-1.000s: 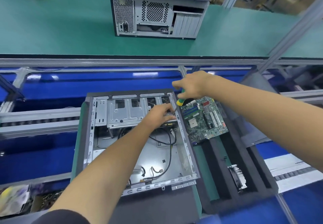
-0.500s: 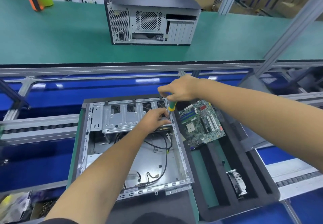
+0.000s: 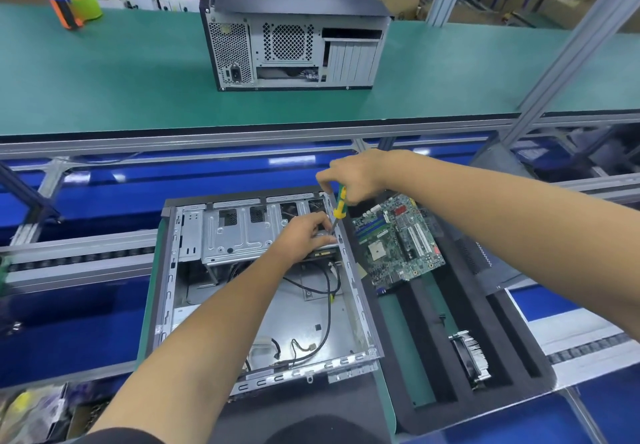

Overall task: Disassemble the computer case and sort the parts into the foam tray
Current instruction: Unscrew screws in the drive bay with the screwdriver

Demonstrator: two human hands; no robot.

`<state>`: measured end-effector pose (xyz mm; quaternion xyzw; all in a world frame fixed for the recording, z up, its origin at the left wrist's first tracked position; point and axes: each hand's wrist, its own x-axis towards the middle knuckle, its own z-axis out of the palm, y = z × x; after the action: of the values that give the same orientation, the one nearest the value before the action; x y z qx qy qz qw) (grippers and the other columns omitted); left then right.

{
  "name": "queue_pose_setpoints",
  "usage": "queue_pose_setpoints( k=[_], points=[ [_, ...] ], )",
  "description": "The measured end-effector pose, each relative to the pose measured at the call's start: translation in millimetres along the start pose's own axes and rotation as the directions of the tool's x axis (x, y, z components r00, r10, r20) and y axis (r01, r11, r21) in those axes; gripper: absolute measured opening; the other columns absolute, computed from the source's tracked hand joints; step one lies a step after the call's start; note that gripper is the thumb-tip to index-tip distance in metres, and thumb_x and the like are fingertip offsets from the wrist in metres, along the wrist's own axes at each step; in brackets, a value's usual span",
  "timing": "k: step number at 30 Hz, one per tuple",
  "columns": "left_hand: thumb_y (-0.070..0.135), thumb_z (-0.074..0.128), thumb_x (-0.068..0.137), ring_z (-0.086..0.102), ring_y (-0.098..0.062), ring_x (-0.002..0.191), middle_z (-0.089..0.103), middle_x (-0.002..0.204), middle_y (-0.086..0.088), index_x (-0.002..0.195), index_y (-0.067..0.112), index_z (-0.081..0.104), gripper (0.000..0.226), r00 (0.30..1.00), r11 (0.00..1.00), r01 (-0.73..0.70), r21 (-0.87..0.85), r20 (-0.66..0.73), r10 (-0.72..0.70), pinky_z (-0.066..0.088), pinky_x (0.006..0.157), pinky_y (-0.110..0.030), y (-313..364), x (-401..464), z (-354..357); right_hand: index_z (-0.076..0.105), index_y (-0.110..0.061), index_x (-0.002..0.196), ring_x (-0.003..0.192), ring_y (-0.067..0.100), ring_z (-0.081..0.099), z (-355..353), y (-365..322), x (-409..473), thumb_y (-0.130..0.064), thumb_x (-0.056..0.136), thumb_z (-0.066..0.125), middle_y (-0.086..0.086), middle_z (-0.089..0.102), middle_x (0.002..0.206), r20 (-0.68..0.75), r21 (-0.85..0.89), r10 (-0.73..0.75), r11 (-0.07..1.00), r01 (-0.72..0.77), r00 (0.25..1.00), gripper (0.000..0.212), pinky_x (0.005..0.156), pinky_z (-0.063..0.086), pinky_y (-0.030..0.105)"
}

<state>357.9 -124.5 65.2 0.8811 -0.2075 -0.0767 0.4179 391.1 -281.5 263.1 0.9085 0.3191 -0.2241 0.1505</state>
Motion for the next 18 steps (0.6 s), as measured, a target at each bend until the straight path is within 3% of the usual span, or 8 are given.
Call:
queue_pose_setpoints(
  k=[3,6,9,11,15,18],
  points=[
    [0.03,0.084,0.085,0.046,0.001,0.059,0.054,0.065,0.023,0.094,0.018,0.068,0.022,1.0,1.0,0.002,-0.016,-0.012,-0.002,0.033,0.055,-0.014,0,-1,1,0.046,-0.029,0.107,0.068,0.018,0.05,6,2,3,-0.049,0.099,0.043,-0.003,0.053,0.078,-0.06,-0.127,0.042,0.991,-0.05,0.997,0.022,0.054,0.026,0.033],
    [0.03,0.083,0.085,0.044,0.0,0.056,0.051,0.06,0.02,0.093,0.02,0.066,0.022,1.0,1.0,0.002,-0.022,-0.012,-0.003,0.032,0.053,-0.016,0,-1,0,0.045,-0.032,0.105,0.069,0.02,0.048,8,5,3,-0.033,0.097,0.043,-0.004,0.049,0.083,-0.115,-0.069,-0.014,0.998,0.006,0.993,0.008,0.054,0.024,0.033],
    [0.033,0.082,0.086,0.039,-0.004,0.055,0.042,0.061,0.013,0.095,0.021,0.065,0.022,1.0,1.0,-0.009,0.008,-0.001,0.009,0.028,0.052,-0.02,1,-1,-2,0.046,-0.037,0.112,0.072,0.025,0.049,8,7,-2,-0.015,0.088,0.049,-0.005,0.037,0.093,-0.103,0.05,-0.022,0.998,0.027,0.994,0.034,0.055,0.028,0.034],
    [0.034,0.082,0.086,0.039,-0.004,0.056,0.042,0.062,0.013,0.096,0.022,0.066,0.023,1.0,1.0,-0.012,0.012,0.001,0.012,0.027,0.053,-0.02,2,-1,-2,0.045,-0.037,0.122,0.075,0.027,0.053,9,8,-4,-0.022,0.092,0.051,-0.01,0.037,0.09,-0.085,0.104,-0.003,0.995,0.012,0.996,0.034,0.057,0.031,0.035],
    [0.035,0.081,0.087,0.04,-0.004,0.055,0.041,0.061,0.013,0.097,0.022,0.066,0.023,1.0,1.0,-0.006,0.019,-0.004,0.006,0.029,0.052,-0.02,3,-2,-2,0.045,-0.024,0.132,0.058,0.021,0.044,12,7,-2,-0.045,0.104,0.035,-0.002,0.041,0.068,-0.193,-0.247,0.007,0.968,-0.056,0.981,0.036,0.05,0.025,0.032],
    [0.032,0.082,0.087,0.045,0.002,0.057,0.048,0.058,0.017,0.095,0.02,0.065,0.022,1.0,1.0,-0.004,0.012,0.002,0.004,0.032,0.054,-0.017,2,-1,-2,0.047,-0.03,0.122,0.062,0.022,0.047,12,5,0,-0.036,0.099,0.044,-0.004,0.046,0.076,-0.199,-0.193,0.0,0.98,-0.039,0.98,0.024,0.052,0.026,0.032]
  ],
)
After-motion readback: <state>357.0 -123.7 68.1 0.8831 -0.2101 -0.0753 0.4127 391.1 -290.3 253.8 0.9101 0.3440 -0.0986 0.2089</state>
